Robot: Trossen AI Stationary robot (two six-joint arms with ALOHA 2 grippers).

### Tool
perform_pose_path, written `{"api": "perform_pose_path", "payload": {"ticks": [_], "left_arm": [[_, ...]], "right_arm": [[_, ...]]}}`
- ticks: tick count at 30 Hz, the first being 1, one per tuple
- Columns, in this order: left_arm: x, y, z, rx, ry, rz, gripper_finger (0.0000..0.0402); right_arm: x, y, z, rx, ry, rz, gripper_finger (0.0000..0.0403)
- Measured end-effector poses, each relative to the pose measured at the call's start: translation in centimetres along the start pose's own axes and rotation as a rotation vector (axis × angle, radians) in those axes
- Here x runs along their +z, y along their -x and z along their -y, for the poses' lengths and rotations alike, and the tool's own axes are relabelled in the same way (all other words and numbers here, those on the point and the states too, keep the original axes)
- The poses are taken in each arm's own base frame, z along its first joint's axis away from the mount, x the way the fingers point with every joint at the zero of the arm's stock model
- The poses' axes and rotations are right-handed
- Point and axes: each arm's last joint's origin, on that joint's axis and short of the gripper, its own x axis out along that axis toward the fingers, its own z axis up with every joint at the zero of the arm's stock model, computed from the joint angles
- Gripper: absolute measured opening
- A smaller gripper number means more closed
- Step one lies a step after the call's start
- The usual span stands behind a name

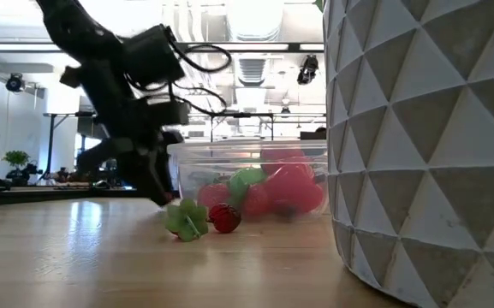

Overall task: Pick and placing Produce into tupperware
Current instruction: Put the red cherry into the transparent container

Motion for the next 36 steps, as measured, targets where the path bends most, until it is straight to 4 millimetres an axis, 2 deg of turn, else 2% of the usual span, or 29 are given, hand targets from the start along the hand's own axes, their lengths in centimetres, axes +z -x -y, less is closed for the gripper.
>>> {"api": "perform_pose_path", "payload": {"ticks": [6,10,14,17,22,27,36], "left_arm": [[0.6,4.1,-1.1,0.152,0.022,0.085,0.0068],[1.8,6.6,-1.8,0.201,0.057,0.251,0.0068],[3.2,7.7,-1.8,0.096,0.058,0.455,0.0068],[4.3,7.3,-1.7,0.008,0.037,0.487,0.0067],[4.9,4.9,-1.4,-0.111,0.017,0.417,0.0067],[6.2,4.3,-1.5,-0.158,0.006,0.431,0.0075],[6.1,4.1,-1.4,-0.196,0.097,0.416,0.0154]], "right_arm": [[0.0,0.0,0.0,0.001,0.0,0.001,0.0325],[0.0,0.0,0.0,0.003,0.008,0.003,0.0325],[0.0,0.0,0.0,0.001,0.012,0.001,0.0325],[0.0,0.0,0.0,0.0,0.012,0.001,0.0325],[0.0,0.0,0.0,0.001,0.009,0.0,0.0325],[0.0,0.0,0.0,0.007,0.008,-0.008,0.0325],[-0.1,-0.1,-0.1,0.028,0.01,-0.033,0.0325]]}}
